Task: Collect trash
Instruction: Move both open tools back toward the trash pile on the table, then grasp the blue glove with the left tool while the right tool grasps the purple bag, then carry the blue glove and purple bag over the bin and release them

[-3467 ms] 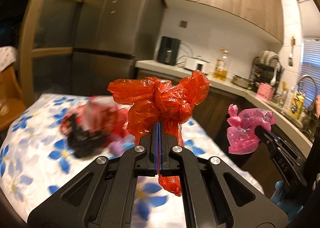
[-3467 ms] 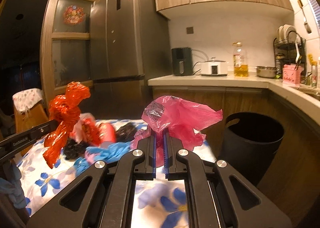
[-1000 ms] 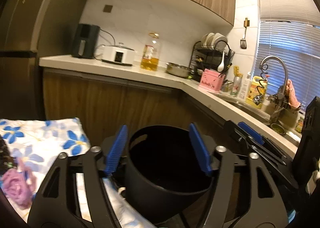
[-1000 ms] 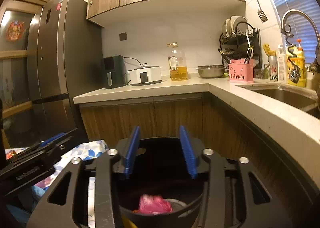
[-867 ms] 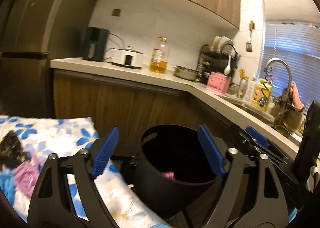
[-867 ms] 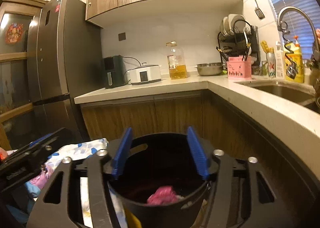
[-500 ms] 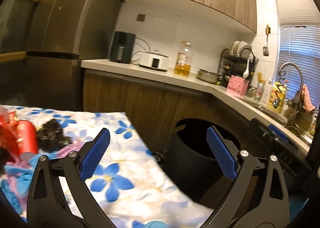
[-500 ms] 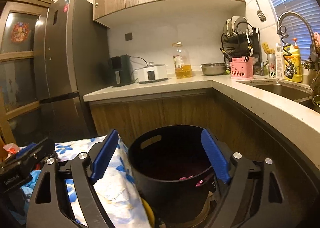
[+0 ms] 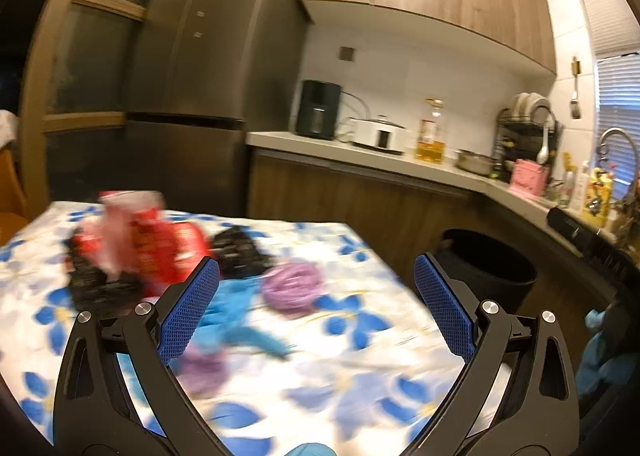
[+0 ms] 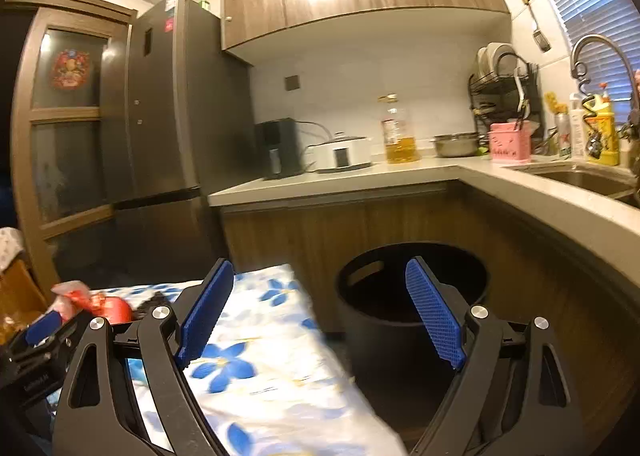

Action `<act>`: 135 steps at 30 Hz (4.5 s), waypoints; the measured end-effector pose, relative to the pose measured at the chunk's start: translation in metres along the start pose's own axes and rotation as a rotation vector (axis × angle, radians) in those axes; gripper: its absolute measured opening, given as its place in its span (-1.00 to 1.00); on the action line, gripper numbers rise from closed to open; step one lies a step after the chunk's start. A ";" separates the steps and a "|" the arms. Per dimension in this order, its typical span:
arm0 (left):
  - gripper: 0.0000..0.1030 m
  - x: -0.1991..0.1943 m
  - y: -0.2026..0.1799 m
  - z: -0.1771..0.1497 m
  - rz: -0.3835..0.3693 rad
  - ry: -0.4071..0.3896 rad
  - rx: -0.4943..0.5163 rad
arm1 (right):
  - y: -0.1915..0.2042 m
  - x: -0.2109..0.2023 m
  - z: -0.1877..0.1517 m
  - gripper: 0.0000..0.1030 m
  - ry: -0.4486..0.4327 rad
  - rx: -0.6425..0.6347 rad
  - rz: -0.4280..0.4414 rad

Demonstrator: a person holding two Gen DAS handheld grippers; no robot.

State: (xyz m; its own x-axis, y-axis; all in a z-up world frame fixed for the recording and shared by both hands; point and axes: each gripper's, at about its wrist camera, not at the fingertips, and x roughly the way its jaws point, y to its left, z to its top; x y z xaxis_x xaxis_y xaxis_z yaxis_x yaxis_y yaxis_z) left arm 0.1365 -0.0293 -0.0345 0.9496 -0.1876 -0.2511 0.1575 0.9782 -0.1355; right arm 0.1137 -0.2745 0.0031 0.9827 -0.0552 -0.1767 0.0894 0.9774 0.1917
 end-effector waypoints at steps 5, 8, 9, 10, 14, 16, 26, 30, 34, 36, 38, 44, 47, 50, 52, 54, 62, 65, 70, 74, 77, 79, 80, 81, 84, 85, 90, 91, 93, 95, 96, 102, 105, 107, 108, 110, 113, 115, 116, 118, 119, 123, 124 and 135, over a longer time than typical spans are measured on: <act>0.87 -0.025 0.048 -0.016 0.103 -0.002 -0.001 | 0.031 0.001 -0.019 0.66 0.037 0.007 0.080; 0.87 -0.035 0.070 -0.021 0.150 0.008 -0.011 | 0.057 0.005 -0.036 0.66 0.083 -0.005 0.141; 0.87 -0.038 0.079 -0.022 0.161 0.009 -0.025 | 0.068 0.008 -0.042 0.66 0.101 -0.015 0.165; 0.87 -0.041 0.085 -0.023 0.169 0.011 -0.036 | 0.077 0.010 -0.049 0.66 0.120 -0.026 0.189; 0.87 -0.050 0.108 -0.027 0.204 0.019 -0.064 | 0.120 0.018 -0.079 0.53 0.203 -0.087 0.299; 0.87 -0.056 0.116 -0.028 0.214 0.008 -0.074 | 0.146 0.026 -0.097 0.43 0.255 -0.132 0.350; 0.87 -0.067 0.150 -0.030 0.254 0.009 -0.121 | 0.211 0.056 -0.133 0.12 0.416 -0.209 0.467; 0.87 -0.060 0.152 -0.032 0.250 0.027 -0.117 | 0.221 0.069 -0.142 -0.43 0.480 -0.237 0.488; 0.87 -0.054 0.149 -0.033 0.235 0.044 -0.125 | 0.219 0.066 -0.140 -0.95 0.483 -0.234 0.542; 0.85 -0.050 0.147 -0.033 0.225 0.052 -0.137 | 0.216 0.057 -0.134 -0.96 0.445 -0.251 0.547; 0.84 -0.044 0.140 -0.034 0.218 0.057 -0.119 | 0.209 0.044 -0.124 -0.96 0.392 -0.260 0.544; 0.74 -0.021 0.122 -0.039 0.158 0.119 -0.122 | 0.176 0.020 -0.088 -0.96 0.278 -0.183 0.549; 0.72 -0.009 0.109 -0.045 0.111 0.164 -0.106 | 0.161 0.014 -0.072 -0.96 0.234 -0.154 0.535; 0.63 0.004 0.098 -0.052 0.094 0.218 -0.065 | 0.147 0.010 -0.061 -0.97 0.201 -0.133 0.513; 0.61 0.011 0.098 -0.054 0.097 0.247 -0.061 | 0.136 0.007 -0.054 -0.97 0.179 -0.116 0.493; 0.59 0.018 0.102 -0.056 0.098 0.283 -0.078 | 0.126 0.004 -0.049 -0.97 0.158 -0.101 0.472; -0.28 0.050 0.115 -0.074 0.104 0.441 -0.112 | 0.107 0.000 -0.037 -0.97 0.118 -0.084 0.419; -0.65 0.046 0.115 -0.072 0.086 0.432 -0.121 | 0.106 -0.002 -0.035 -0.97 0.115 -0.088 0.407; -0.82 0.016 0.113 -0.064 0.093 0.374 -0.106 | 0.100 -0.007 -0.033 -0.97 0.106 -0.091 0.400; -0.84 -0.016 0.117 -0.044 0.116 0.302 -0.127 | 0.097 -0.011 -0.031 -0.97 0.102 -0.080 0.398; -0.84 -0.037 0.118 -0.028 0.123 0.243 -0.134 | 0.095 -0.014 -0.029 -0.97 0.094 -0.071 0.400; -0.85 -0.045 0.113 -0.017 0.112 0.210 -0.122 | 0.095 -0.017 -0.028 -0.97 0.090 -0.070 0.394; -0.85 -0.045 0.108 -0.013 0.104 0.202 -0.113 | 0.094 -0.017 -0.027 -0.97 0.089 -0.068 0.393; -0.85 -0.044 0.102 -0.009 0.092 0.194 -0.102 | 0.092 -0.018 -0.025 -0.97 0.090 -0.064 0.392; -0.85 -0.038 0.087 0.001 0.063 0.181 -0.089 | 0.086 -0.020 -0.022 -0.97 0.085 -0.063 0.383; -0.85 -0.035 0.082 0.003 0.054 0.177 -0.087 | 0.084 -0.021 -0.020 -0.97 0.082 -0.065 0.375; -0.85 -0.018 0.043 0.019 -0.017 0.147 -0.045 | 0.066 -0.022 -0.009 -0.97 0.060 -0.073 0.331; -0.85 -0.013 0.034 0.023 -0.036 0.141 -0.037 | 0.062 -0.021 -0.006 -0.97 0.054 -0.071 0.319; -0.85 -0.006 0.018 0.027 -0.062 0.130 -0.019 | 0.052 -0.019 -0.001 -0.97 0.044 -0.064 0.296; -0.85 0.003 -0.001 0.034 -0.093 0.120 0.001 | 0.040 -0.017 0.006 -0.97 0.028 -0.061 0.261; -0.85 0.007 -0.007 0.036 -0.103 0.117 0.007 | 0.035 -0.016 0.008 -0.97 0.022 -0.061 0.248; -0.85 0.035 -0.060 0.052 -0.181 0.096 0.050 | -0.006 -0.007 0.027 -0.97 -0.027 -0.056 0.132; -0.85 0.050 -0.087 0.058 -0.216 0.074 0.078 | -0.025 -0.002 0.035 -0.97 -0.050 -0.050 0.081; -0.85 0.059 -0.106 0.063 -0.243 0.060 0.093 | -0.039 0.003 0.042 -0.97 -0.068 -0.046 0.042; -0.85 0.064 -0.116 0.066 -0.258 0.054 0.099 | -0.045 0.005 0.045 -0.97 -0.074 -0.044 0.027; -0.85 0.072 -0.130 0.070 -0.279 0.042 0.107 | -0.056 0.011 0.050 -0.97 -0.086 -0.041 0.001; -0.85 0.086 -0.153 0.077 -0.308 0.021 0.118 | -0.069 0.017 0.054 -0.97 -0.091 -0.035 -0.030; -0.85 0.094 -0.163 0.078 -0.322 0.015 0.121 | -0.076 0.024 0.056 -0.97 -0.090 -0.036 -0.051; -0.85 0.099 -0.169 0.079 -0.329 0.012 0.124 | -0.080 0.028 0.056 -0.97 -0.089 -0.039 -0.061; -0.85 0.105 -0.180 0.078 -0.343 0.007 0.129 | -0.085 0.032 0.058 -0.97 -0.091 -0.043 -0.075; -0.85 0.109 -0.186 0.078 -0.348 0.004 0.133 | -0.087 0.034 0.059 -0.97 -0.093 -0.045 -0.083; -0.85 0.121 -0.204 0.075 -0.369 0.000 0.152 | -0.098 0.044 0.061 -0.97 -0.095 -0.050 -0.110; -0.85 0.125 -0.209 0.074 -0.378 -0.001 0.156 | -0.100 0.046 0.061 -0.97 -0.094 -0.050 -0.112; -0.84 0.161 -0.238 0.061 -0.421 0.026 0.167 | -0.123 0.072 0.060 -0.97 -0.058 -0.035 -0.123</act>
State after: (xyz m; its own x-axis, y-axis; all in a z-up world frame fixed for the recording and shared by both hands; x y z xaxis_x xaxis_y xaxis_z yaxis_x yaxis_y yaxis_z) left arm 0.2688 -0.2870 0.0157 0.7866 -0.5724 -0.2315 0.5721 0.8167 -0.0752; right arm 0.1832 -0.4110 0.0251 0.9724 -0.1861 -0.1409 0.2055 0.9688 0.1384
